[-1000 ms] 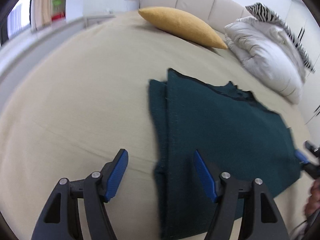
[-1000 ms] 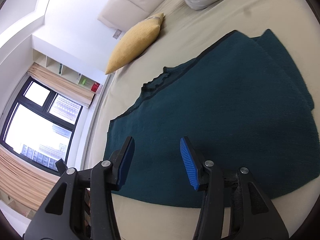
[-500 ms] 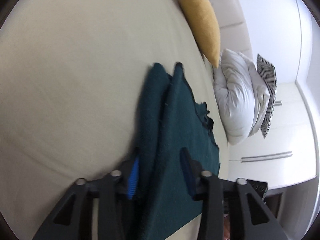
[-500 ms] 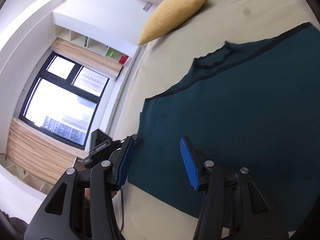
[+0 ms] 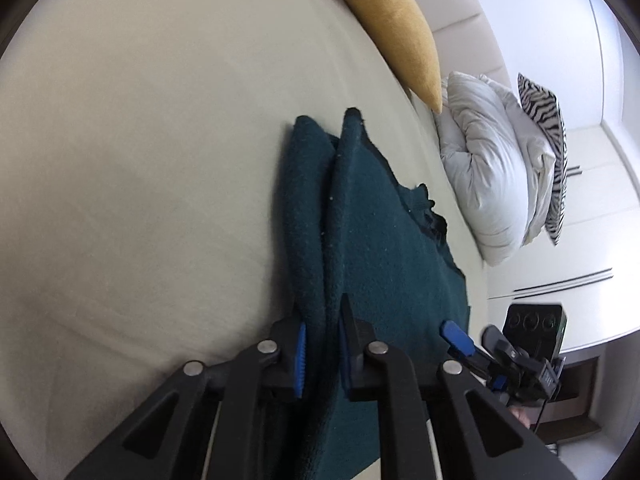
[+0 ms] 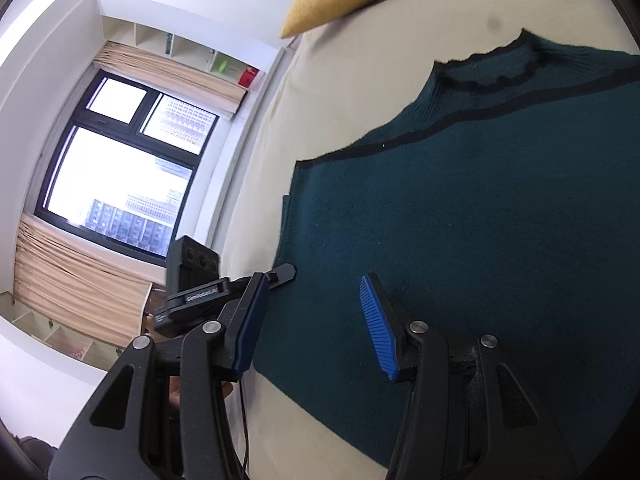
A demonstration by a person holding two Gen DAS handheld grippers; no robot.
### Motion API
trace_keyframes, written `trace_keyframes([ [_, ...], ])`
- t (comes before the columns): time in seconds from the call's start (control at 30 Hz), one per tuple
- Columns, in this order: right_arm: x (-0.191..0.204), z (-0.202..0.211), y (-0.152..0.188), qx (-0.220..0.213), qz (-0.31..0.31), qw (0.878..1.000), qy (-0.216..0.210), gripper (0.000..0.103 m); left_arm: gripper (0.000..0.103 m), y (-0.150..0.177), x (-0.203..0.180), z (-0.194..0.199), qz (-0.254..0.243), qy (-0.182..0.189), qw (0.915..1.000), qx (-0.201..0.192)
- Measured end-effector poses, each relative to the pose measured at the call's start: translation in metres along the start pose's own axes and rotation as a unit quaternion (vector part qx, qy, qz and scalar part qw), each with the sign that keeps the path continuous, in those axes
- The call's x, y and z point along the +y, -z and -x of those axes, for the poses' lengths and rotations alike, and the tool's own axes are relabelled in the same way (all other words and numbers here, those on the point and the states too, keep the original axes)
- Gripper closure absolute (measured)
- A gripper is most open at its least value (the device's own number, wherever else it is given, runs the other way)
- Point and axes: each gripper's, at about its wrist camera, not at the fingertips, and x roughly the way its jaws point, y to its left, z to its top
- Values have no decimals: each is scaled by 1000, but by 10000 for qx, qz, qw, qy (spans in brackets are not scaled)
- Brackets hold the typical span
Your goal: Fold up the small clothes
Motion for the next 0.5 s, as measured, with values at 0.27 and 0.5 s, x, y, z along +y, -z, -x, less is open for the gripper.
trace_keyframes([
  [0.27, -27, -14, 2, 194, -479, 9986, 105, 58, 91, -5, -39, 7, -221, 55, 9997, 24],
  [0.5, -55, 58, 4, -378, -890, 9947, -338, 56, 91, 9, -122, -22, -617, 329, 9974, 159],
])
